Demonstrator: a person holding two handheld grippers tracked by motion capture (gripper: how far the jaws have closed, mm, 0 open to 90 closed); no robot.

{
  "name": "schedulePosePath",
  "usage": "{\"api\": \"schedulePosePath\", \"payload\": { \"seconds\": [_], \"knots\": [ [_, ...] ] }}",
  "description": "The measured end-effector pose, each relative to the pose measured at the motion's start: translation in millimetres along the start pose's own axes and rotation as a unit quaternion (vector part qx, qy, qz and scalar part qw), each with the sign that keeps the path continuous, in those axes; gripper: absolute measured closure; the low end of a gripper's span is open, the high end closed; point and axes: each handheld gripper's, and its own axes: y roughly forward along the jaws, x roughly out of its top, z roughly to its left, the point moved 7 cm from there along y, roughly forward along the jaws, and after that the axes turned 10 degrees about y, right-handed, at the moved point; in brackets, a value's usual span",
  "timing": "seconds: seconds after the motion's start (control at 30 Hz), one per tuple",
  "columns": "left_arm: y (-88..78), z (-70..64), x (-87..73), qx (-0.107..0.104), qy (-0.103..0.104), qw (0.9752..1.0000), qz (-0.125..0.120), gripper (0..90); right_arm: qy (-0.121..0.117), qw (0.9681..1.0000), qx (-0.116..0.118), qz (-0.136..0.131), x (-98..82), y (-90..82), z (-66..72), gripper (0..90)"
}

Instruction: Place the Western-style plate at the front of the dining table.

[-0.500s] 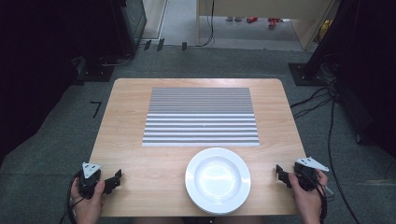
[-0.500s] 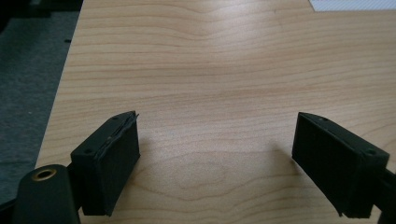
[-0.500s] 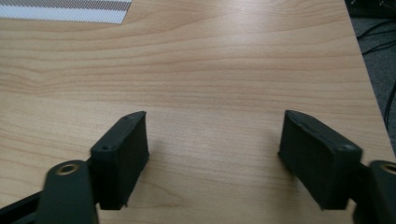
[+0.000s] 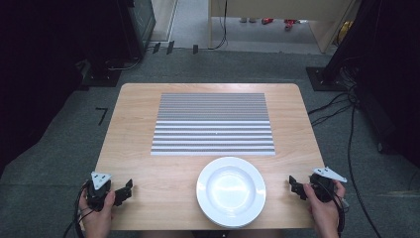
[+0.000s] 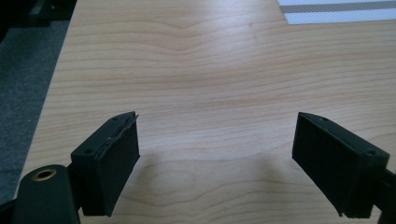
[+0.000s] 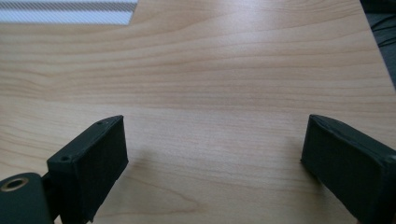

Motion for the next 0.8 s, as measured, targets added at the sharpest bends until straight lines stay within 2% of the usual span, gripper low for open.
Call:
{"api": "schedulePosePath", "payload": {
  "seconds": [0.17, 0.23, 0.33, 0.37, 0.4, 0.5, 0.53, 0.57, 0.6, 0.63, 0.67, 0.8],
  "knots": [
    [-4.6, -8.9, 5.0, -0.012, -0.003, 0.9999, -0.006, 14.9, 0.011, 0.9999, 0.004, -0.005, 1.6, -3.8, -0.1, 7.2],
    [-7.8, -19.0, 13.9, -0.036, -0.013, 0.9992, -0.015, 14.9, 0.009, 0.9999, 0.007, -0.012, 6.2, -8.9, 3.3, 7.2],
    [-8.2, -25.0, 20.5, -0.036, -0.007, 0.9991, -0.020, 14.9, 0.010, 0.9997, 0.003, -0.021, 13.4, -15.0, 5.5, 7.9],
    [-6.8, -32.7, 26.6, -0.042, -0.001, 0.9989, -0.020, 14.9, 0.010, 0.9997, 0.001, -0.024, 16.2, -17.2, 6.0, 9.8],
    [-6.8, -32.7, 26.6, -0.042, -0.001, 0.9989, -0.020, 14.9, 0.010, 0.9997, 0.001, -0.024, 16.2, -17.2, 6.0, 9.8],
    [-5.3, -45.2, 36.3, -0.048, 0.012, 0.9985, -0.025, 14.8, 0.012, 0.9995, -0.006, -0.027, 22.5, -23.1, 6.6, 12.8],
    [-5.8, -52.4, 43.7, -0.062, 0.003, 0.9976, -0.029, 14.8, 0.012, 0.9995, -0.001, -0.030, 24.0, -25.7, 6.3, 12.4],
    [-5.8, -52.4, 43.7, -0.062, 0.003, 0.9976, -0.029, 14.8, 0.012, 0.9995, -0.001, -0.030, 24.0, -25.7, 6.3, 12.4],
    [-6.8, -55.9, 48.4, -0.070, -0.005, 0.9969, -0.036, 14.8, 0.015, 0.9994, -0.004, -0.030, 24.0, -25.8, 5.2, 12.3],
    [-8.3, -62.9, 56.8, -0.078, -0.008, 0.9958, -0.046, 14.8, 0.025, 0.9993, -0.007, -0.026, 22.8, -25.6, 4.2, 12.3],
    [-8.3, -62.9, 56.8, -0.078, -0.008, 0.9958, -0.046, 14.9, 0.025, 0.9993, -0.007, -0.026, 22.8, -25.6, 4.2, 12.3],
    [-6.8, -75.7, 74.7, -0.099, -0.013, 0.9933, -0.059, 14.9, 0.036, 0.9992, -0.007, -0.018, 22.6, -26.0, 6.8, 12.4]
  ]
}}
